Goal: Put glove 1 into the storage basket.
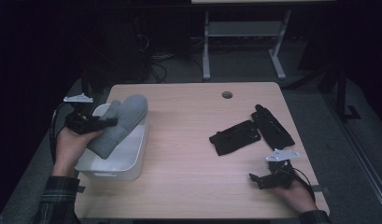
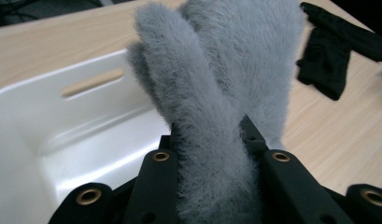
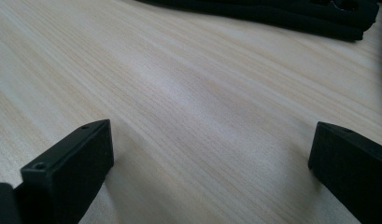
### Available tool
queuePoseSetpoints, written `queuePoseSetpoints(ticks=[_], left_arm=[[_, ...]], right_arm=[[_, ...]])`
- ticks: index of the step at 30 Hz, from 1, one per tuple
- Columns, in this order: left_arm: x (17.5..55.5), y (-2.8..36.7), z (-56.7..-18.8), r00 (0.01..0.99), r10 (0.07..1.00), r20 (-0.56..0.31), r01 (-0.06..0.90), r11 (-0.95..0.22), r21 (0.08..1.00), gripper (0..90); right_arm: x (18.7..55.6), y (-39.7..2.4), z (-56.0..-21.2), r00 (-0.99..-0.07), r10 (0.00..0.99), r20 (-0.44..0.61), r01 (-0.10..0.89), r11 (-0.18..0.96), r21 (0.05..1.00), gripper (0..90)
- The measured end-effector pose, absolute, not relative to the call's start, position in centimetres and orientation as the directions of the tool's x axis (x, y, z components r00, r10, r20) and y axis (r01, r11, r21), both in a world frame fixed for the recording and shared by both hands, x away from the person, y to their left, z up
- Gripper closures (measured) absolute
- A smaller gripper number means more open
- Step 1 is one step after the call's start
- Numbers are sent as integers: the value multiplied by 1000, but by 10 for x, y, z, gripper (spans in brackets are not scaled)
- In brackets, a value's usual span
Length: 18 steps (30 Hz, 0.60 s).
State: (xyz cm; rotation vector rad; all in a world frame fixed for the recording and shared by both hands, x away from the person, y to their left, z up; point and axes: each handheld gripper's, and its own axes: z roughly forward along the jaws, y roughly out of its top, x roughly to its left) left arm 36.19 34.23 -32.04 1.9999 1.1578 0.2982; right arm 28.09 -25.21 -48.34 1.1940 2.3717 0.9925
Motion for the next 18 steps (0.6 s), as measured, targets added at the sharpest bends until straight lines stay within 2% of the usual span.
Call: queuePoseSetpoints(ticks=[10,18], left_arm=[[370,359,-359,485,845,-225,701,-222,678,734],[382,355,-385,455,863,-218,752,-241,613,727]], right_arm=[[281,-252,-483,-607,794,35,583,414,699,0],[281,-252,-483,-608,794,32,580,416,701,0]])
